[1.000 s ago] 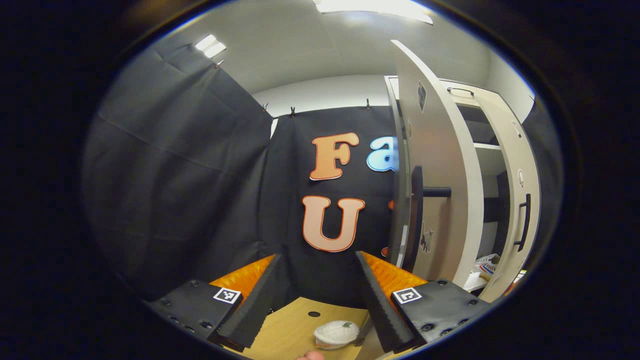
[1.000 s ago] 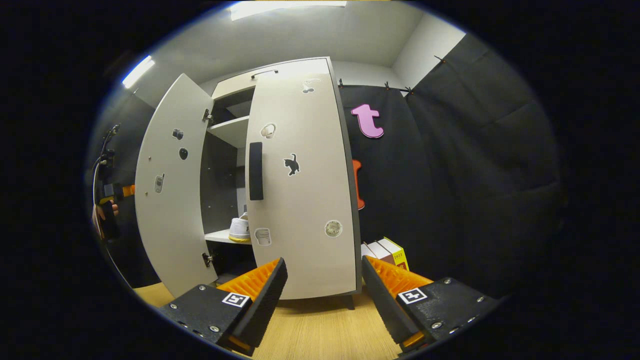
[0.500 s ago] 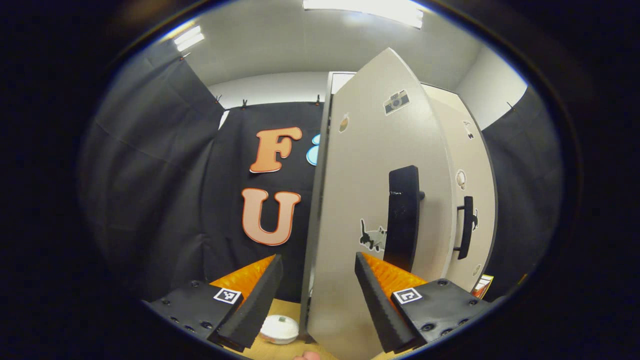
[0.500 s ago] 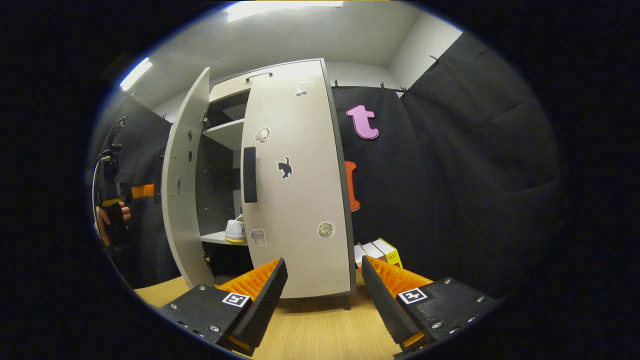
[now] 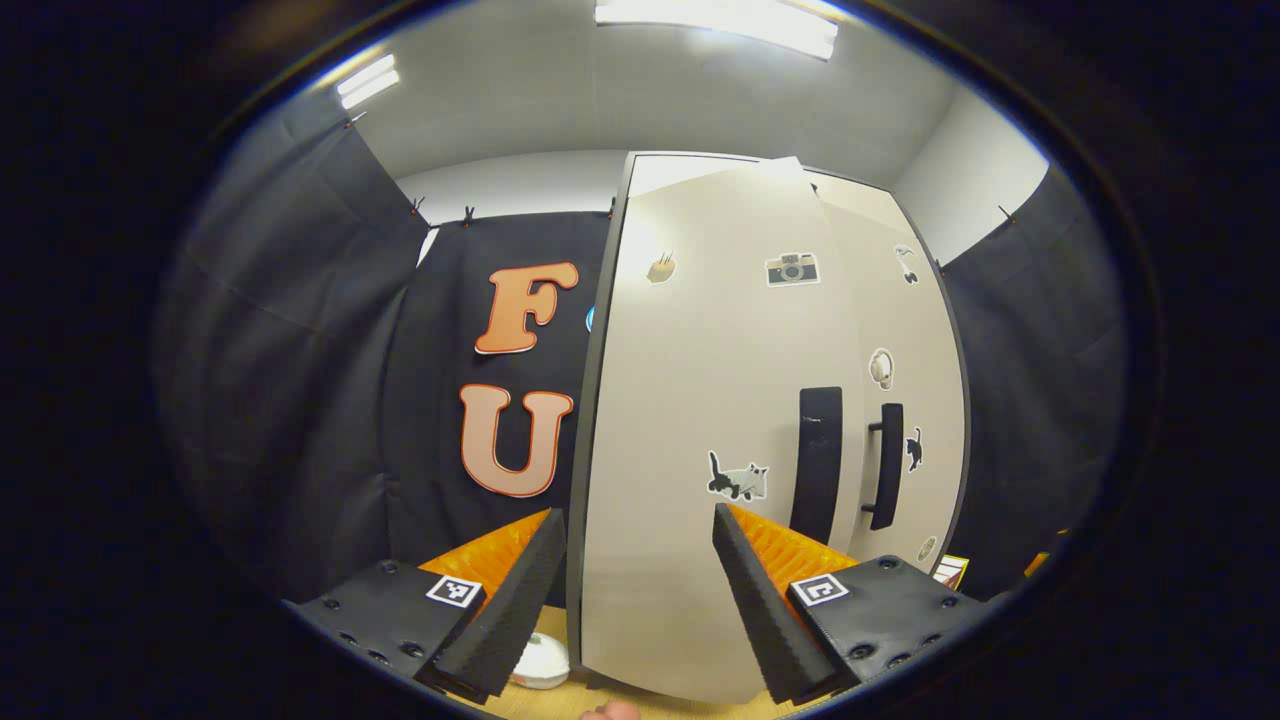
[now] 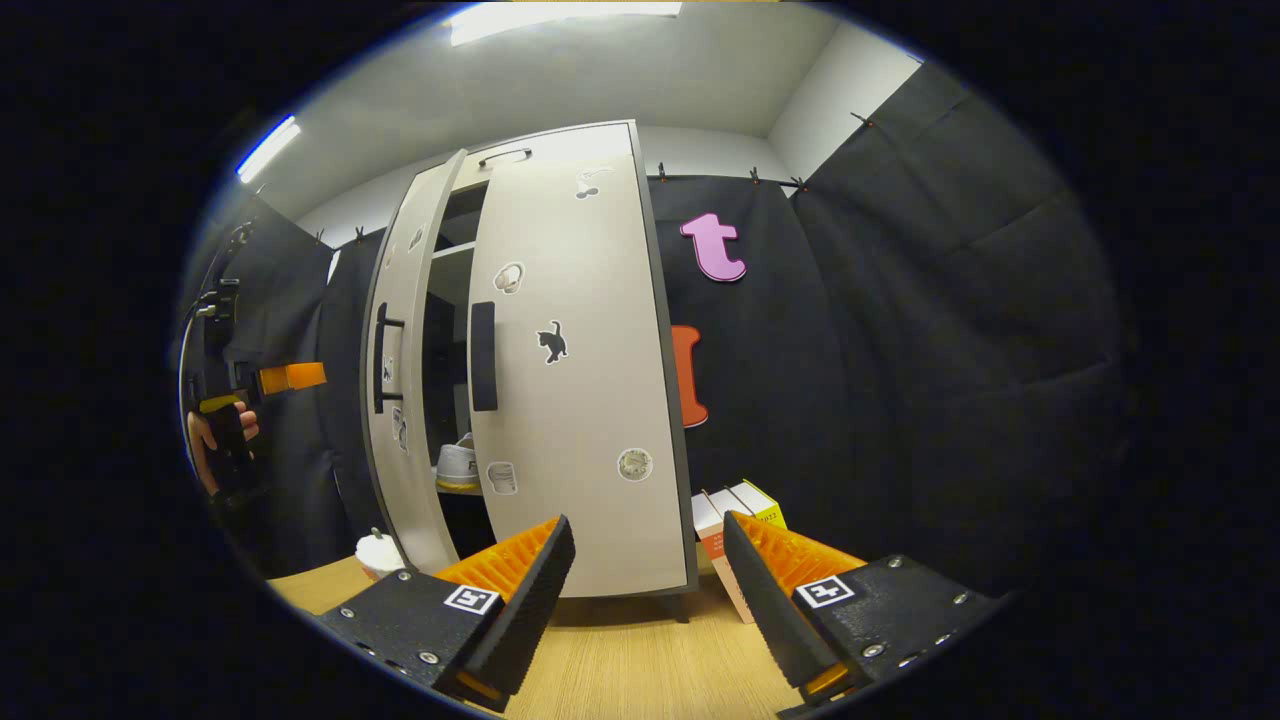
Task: Grab one shoe with the right hand and put it into the shoe cabinet, grab the other shoe with the left hand and put it into the shoe cabinet; then close the right door with the right hand and the left door with the left hand.
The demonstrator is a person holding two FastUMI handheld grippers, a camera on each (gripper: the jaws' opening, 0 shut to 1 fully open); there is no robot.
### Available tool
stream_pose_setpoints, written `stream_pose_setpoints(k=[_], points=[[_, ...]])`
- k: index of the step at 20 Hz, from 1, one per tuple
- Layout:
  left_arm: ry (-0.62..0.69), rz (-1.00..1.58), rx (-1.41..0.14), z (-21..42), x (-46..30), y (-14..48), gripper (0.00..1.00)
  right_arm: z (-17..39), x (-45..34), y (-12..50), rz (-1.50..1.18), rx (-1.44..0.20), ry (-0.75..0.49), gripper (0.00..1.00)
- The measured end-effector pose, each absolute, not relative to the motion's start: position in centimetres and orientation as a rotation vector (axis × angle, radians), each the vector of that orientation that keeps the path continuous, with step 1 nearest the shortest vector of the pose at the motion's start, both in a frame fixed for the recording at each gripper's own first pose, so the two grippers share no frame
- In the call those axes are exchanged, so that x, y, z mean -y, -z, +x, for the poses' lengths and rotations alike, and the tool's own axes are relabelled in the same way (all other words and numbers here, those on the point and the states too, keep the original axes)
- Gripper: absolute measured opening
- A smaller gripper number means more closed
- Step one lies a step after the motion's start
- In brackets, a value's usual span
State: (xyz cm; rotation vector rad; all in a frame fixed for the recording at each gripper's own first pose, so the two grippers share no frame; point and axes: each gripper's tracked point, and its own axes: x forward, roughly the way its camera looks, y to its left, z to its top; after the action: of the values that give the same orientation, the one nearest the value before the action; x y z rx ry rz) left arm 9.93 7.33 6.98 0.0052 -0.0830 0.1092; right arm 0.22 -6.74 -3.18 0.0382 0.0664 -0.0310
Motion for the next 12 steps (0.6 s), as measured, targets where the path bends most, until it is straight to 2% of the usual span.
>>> stream_pose_setpoints(k=[3, 4, 6, 7, 8, 11, 12], points=[[-0.087, 0.003, 0.063, 7.7, -5.6, -5.9, 0.96, 0.7, 5.9, 3.0, 0.035, -0.067, 0.008, 0.92], [-0.083, 0.003, 0.053, 6.9, -5.0, -5.3, 0.94, 0.8, 5.7, 2.8, 0.033, -0.065, 0.003, 0.92], [-0.09, 0.002, 0.042, 5.1, -4.0, -3.9, 0.96, 0.9, 5.4, 2.6, 0.025, -0.059, -0.003, 0.92], [-0.096, -0.007, 0.043, 4.3, -3.5, -3.3, 0.94, 0.9, 5.3, 2.6, 0.022, -0.059, -0.004, 0.92], [-0.099, -0.016, 0.042, 3.6, -3.0, -2.4, 0.96, 0.9, 5.1, 2.6, 0.024, -0.059, -0.007, 0.92], [-0.134, 0.01, 0.029, 1.8, -2.2, -0.3, 0.94, 0.8, 4.5, 2.6, 0.032, -0.061, -0.016, 0.92], [-0.131, 0.02, 0.03, 1.4, -1.6, 0.1, 0.96, 0.6, 4.5, 2.5, 0.031, -0.056, -0.018, 0.92]])
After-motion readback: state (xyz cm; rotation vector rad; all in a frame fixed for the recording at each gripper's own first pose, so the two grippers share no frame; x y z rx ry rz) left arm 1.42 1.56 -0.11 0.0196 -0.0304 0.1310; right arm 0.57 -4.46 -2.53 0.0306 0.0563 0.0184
